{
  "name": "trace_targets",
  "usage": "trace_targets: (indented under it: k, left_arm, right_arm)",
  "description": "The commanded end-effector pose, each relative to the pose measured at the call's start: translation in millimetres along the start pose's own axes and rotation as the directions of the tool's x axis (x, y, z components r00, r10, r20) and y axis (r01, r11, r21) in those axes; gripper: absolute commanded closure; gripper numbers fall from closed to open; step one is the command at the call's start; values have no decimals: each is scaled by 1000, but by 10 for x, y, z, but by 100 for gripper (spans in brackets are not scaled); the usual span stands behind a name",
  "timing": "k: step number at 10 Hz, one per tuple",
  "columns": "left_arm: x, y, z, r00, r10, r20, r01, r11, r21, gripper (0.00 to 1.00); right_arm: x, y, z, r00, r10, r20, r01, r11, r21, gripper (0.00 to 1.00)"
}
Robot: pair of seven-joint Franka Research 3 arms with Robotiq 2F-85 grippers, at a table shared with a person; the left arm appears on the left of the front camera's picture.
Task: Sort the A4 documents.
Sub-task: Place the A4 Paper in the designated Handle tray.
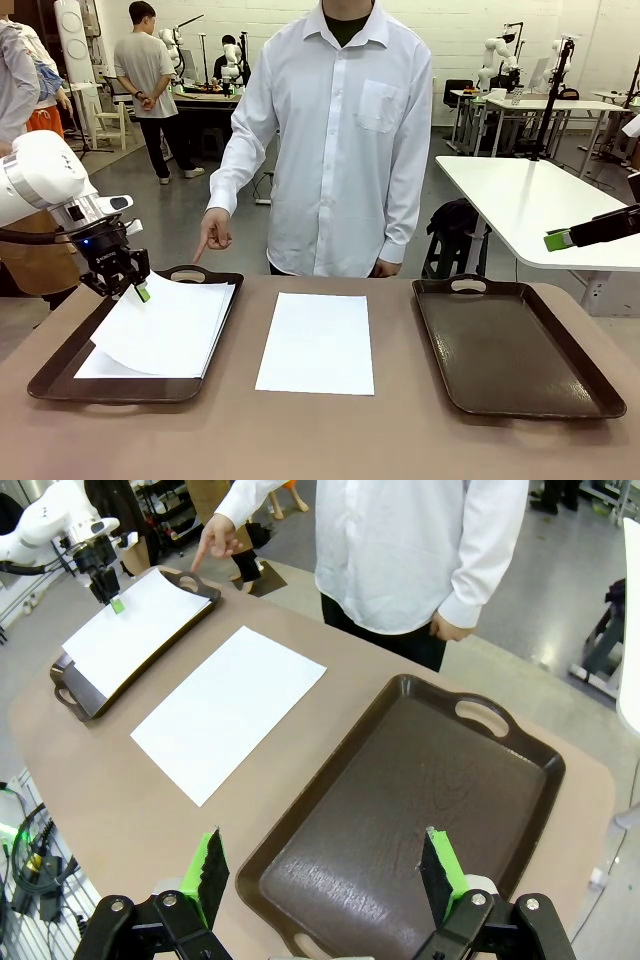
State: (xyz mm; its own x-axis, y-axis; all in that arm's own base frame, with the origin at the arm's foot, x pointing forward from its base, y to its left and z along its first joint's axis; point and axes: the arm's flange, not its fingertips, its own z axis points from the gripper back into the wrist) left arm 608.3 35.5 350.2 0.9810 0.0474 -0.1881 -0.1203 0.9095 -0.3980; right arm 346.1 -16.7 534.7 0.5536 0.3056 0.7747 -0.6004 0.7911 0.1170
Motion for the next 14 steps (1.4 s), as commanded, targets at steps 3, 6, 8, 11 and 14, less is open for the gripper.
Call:
trace_targets:
  k: [3, 6, 8, 11, 14]
  left_arm:
    - [6, -68, 181, 999, 32, 33, -35, 995, 88, 13]
    - [19, -86, 230, 998, 40, 47, -45, 994, 97, 0]
    - [17, -35, 212, 999, 14, 34, -16, 997, 71, 2]
    - [17, -35, 212, 999, 14, 34, -16, 997, 71, 2]
    - [17, -35, 212, 999, 14, 34, -16, 997, 71, 2]
  right_arm:
    - [-10, -17, -23, 1000, -6, 5, 6, 1000, 16, 0]
    - [-10, -17, -23, 1000, -6, 5, 6, 1000, 16, 0]
    - [-10, -17, -23, 1000, -6, 5, 6, 1000, 16, 0]
    - [-10, -17, -23, 1000, -6, 5, 6, 1000, 16, 0]
    - [-10, -17, -23, 1000, -6, 5, 6, 1000, 16, 0]
